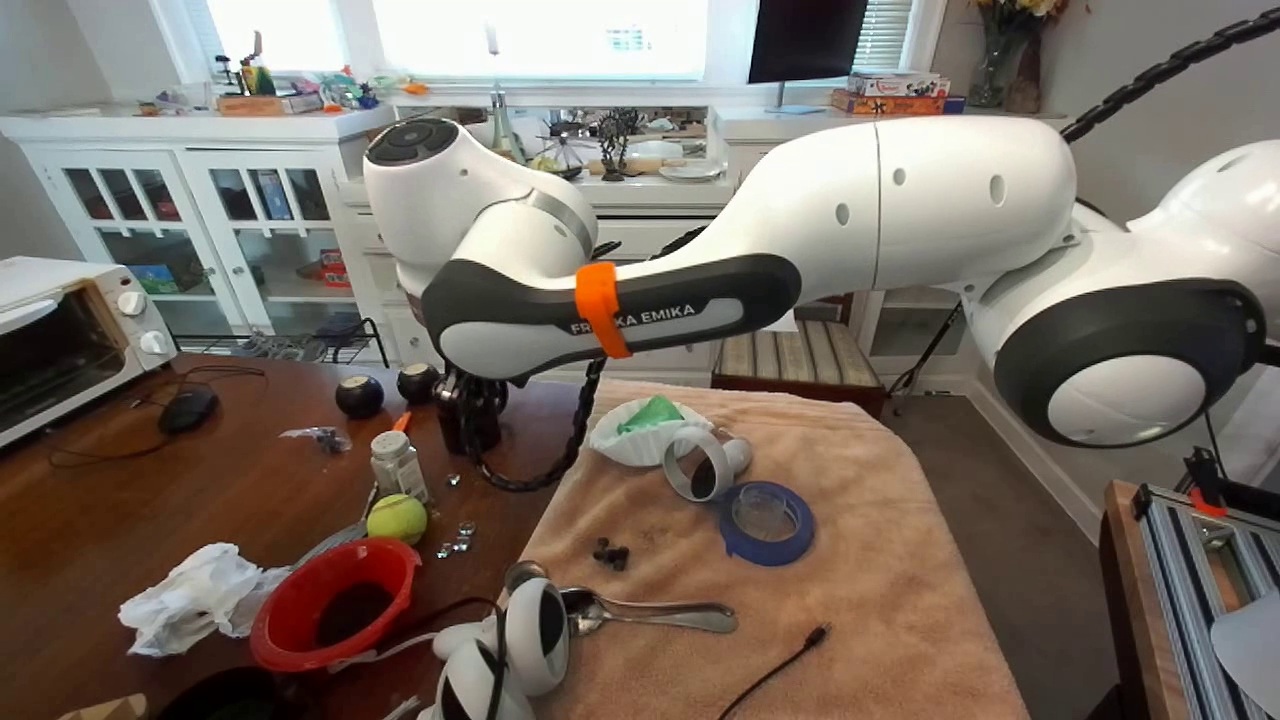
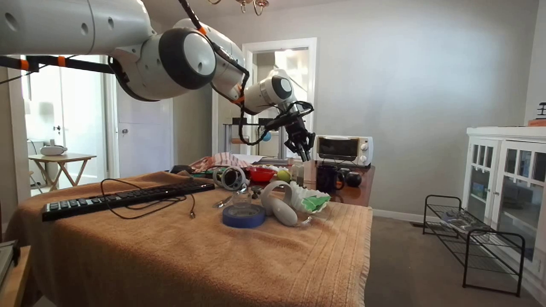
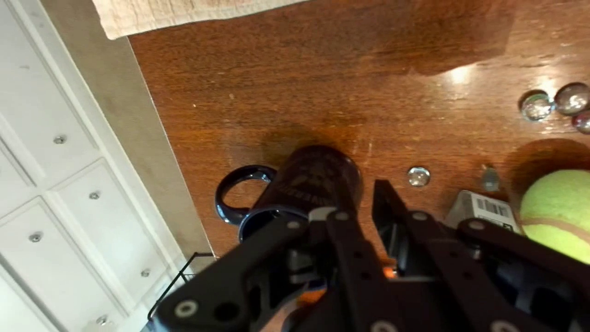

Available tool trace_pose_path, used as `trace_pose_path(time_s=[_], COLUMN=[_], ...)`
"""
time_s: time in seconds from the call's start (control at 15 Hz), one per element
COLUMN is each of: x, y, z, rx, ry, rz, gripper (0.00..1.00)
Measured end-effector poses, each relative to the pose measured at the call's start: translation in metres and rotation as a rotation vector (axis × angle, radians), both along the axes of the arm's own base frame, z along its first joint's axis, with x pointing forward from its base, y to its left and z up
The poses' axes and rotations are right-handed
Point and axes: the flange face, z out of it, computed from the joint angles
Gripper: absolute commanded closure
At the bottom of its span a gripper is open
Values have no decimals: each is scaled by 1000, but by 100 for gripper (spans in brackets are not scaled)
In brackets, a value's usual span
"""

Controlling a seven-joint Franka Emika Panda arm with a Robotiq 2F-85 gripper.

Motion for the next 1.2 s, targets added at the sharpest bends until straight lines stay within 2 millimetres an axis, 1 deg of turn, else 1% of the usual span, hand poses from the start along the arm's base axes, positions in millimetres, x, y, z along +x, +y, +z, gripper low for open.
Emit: trace_pose_path(time_s=[0.27, 0.33, 0.4, 0.47, 0.53, 0.6, 0.67, 0.73, 0.8, 0.87, 0.93, 1.0, 1.07, 1.13, 1.2], x=[6, 8, 10, 12, 13, 14, 14, 15, 14, 14, 13, 12, 11, 10, 8], y=[-15, -17, -18, -17, -16, -14, -11, -9, -6, -3, 0, 3, 7, 10, 15], z=[-20, -25, -29, -33, -38, -42, -47, -50, -54, -57, -62, -66, -70, -74, -77], rx=[-3, 4, 15, 30, 46, 63, 78, 91, 105, 119, 136, 152, 171, 189, 204], ry=[-13, -25, -38, -53, -66, -79, -90, -98, -104, -107, -106, -106, -103, -98, -92], rz=[-6, 0, 9, 22, 36, 50, 64, 77, 89, 103, 113, 120, 124, 125, 127], gripper=[95, 78, 53, 53, 49, 42, 34, 28, 29, 27, 29, 36, 45, 51, 53])
